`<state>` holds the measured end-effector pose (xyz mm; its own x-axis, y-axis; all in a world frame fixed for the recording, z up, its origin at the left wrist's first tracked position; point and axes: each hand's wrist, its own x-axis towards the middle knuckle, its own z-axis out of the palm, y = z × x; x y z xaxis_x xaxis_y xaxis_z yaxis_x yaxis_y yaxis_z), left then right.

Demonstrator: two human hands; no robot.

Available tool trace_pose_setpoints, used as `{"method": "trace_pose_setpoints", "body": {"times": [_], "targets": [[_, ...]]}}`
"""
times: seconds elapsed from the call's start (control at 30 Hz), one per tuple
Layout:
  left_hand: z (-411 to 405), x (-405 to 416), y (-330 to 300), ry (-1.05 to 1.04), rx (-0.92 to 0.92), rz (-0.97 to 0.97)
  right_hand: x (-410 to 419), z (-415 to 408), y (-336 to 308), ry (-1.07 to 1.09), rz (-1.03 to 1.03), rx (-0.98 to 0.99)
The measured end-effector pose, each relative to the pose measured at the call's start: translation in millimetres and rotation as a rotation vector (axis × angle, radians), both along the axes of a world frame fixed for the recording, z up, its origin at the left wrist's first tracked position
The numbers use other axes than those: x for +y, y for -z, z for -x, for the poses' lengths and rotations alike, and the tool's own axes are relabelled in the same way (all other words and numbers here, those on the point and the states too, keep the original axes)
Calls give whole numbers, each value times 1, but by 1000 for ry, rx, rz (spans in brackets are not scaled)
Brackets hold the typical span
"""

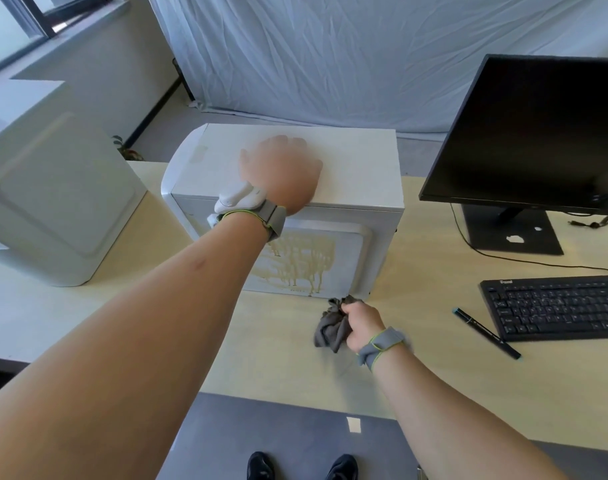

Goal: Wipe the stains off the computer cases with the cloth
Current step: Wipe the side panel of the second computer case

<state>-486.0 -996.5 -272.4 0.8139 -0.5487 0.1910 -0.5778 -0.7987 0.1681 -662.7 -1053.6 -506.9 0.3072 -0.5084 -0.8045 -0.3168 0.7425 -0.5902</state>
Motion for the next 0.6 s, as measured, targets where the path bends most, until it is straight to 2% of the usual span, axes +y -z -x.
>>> {"method": "trace_pose_setpoints", "body": {"times": [0.13,0.27,0.37,0.6], "targets": [[1,0,0,-6,-4,14,14,-15,-53,-6,9,-42],[2,-1,0,-1,7,12,11,-20,-71,47,-1,-119],[4,-1,-3,-5,16,15,12,-17,-87,112,109,-187],[4,1,-5,9,37,-6,17,-15,-160,24,297,-537]]}}
